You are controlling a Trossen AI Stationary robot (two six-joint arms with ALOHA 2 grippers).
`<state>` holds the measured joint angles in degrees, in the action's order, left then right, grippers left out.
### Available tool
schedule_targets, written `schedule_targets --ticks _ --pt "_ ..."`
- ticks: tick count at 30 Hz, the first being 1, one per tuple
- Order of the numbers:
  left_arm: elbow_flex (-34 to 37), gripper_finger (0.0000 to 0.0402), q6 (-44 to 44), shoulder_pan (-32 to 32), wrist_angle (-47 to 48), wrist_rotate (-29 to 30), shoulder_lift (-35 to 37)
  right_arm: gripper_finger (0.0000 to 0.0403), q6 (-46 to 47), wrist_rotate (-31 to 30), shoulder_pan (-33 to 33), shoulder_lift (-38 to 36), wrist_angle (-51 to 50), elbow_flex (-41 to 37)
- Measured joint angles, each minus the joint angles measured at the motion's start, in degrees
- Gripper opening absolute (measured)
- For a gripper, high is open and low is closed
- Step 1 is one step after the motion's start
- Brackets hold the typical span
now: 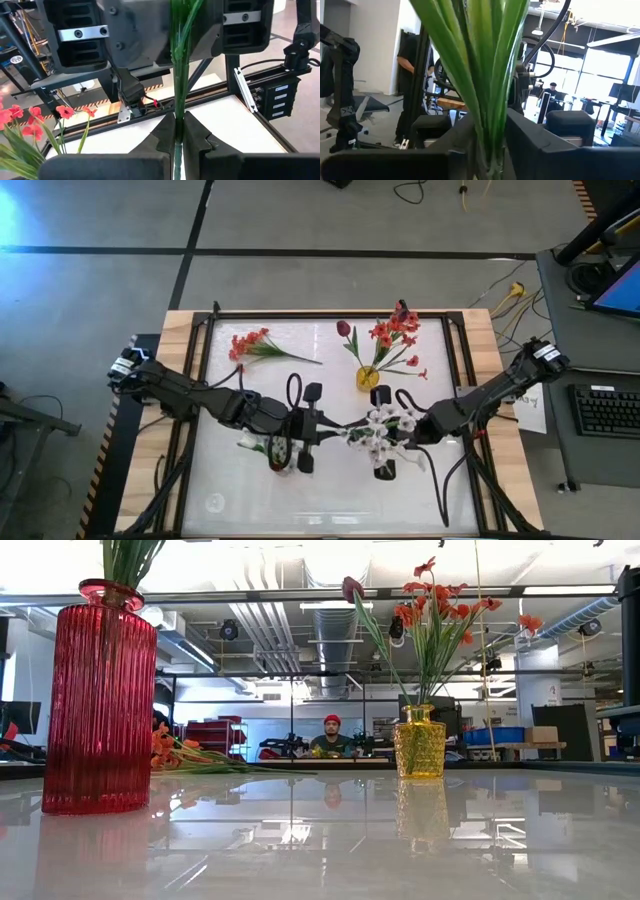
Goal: Sort flowers into vase by color
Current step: Put the white flowers into the red vase
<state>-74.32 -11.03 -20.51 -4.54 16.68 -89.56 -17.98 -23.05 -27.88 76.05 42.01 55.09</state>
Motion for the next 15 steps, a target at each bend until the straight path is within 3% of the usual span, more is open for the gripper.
schedule_targets --ticks 6,15 --pt "0.00 0.0000 0.53 0.00 0.06 0.88 0.00 0.0021 -0.07 -0.09 0.02 -0.17 -1.07 0.01" --pt "0.02 0.0010 1.83 -0.02 -1.37 0.80 0.35 0.0018 0.75 -0.09 0.00 -1.56 -2.14 0.02"
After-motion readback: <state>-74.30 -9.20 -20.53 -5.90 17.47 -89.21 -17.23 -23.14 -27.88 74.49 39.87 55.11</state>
